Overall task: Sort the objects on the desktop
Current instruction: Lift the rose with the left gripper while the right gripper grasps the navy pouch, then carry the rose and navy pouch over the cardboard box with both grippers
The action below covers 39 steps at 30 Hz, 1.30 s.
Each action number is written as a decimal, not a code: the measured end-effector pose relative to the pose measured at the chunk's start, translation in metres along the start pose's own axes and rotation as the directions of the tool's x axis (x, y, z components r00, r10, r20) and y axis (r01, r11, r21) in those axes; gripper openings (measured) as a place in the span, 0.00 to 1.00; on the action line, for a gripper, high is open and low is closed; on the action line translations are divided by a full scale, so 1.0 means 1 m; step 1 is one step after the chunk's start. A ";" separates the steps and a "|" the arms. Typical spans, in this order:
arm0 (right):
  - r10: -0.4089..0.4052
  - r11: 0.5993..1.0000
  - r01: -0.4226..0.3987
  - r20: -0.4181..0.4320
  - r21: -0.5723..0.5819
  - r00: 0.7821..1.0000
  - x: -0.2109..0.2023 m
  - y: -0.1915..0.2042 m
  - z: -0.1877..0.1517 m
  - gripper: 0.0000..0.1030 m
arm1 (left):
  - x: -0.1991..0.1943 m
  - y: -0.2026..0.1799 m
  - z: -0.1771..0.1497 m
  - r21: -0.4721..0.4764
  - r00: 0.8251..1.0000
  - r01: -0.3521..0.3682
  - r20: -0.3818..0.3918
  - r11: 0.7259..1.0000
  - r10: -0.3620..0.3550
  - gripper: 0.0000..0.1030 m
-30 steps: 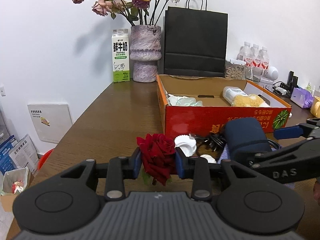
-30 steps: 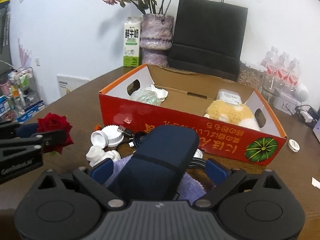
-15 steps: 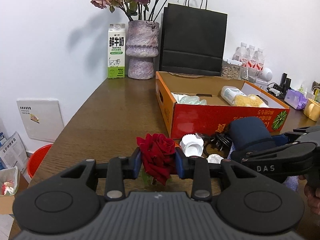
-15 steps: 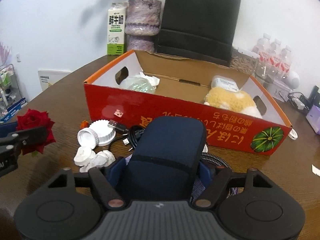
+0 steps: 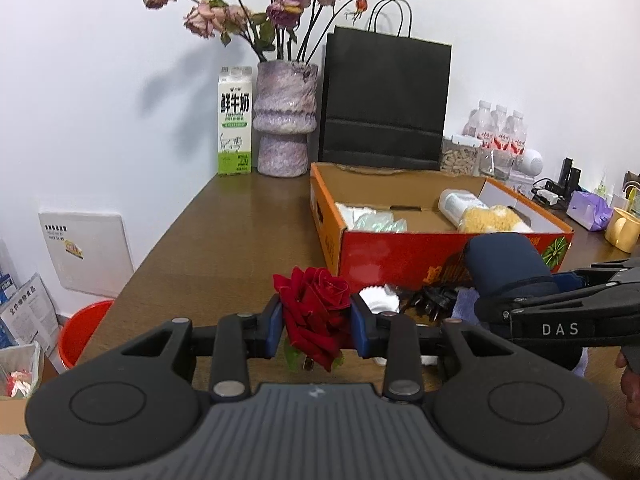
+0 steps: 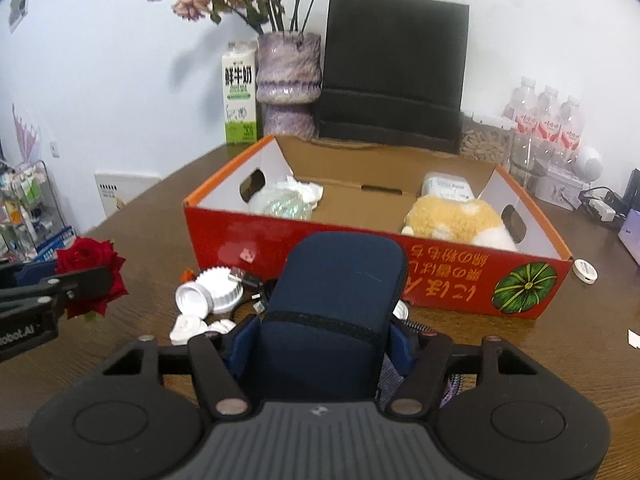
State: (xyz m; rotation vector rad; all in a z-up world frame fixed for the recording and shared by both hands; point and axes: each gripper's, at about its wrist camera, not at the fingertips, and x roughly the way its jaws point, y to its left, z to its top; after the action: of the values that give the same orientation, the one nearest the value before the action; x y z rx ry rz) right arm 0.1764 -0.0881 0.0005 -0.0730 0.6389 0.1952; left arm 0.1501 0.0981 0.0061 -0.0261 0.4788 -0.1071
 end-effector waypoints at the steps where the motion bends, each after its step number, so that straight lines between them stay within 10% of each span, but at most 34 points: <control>1: 0.006 1.000 -0.006 0.009 0.002 1.000 -0.003 -0.001 0.001 0.63 | -0.001 -0.002 0.002 0.003 1.000 -0.001 0.007 1.000 0.001 0.33; 22: 0.080 0.996 -0.074 0.152 -0.045 0.985 0.007 -0.056 0.091 0.63 | 0.065 -0.057 0.113 0.066 0.998 0.037 0.052 0.997 -0.041 0.33; 39: 0.137 0.987 -0.145 -0.108 -0.075 0.985 0.156 -0.088 0.156 0.63 | 0.230 -0.067 0.158 0.130 0.970 0.012 -0.244 0.991 0.020 0.33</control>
State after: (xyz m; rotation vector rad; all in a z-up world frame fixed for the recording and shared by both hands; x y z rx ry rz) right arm 0.4082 -0.1297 0.0329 -0.1179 0.7390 0.3568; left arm 0.4195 0.0065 0.0439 0.1175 0.7177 -0.1384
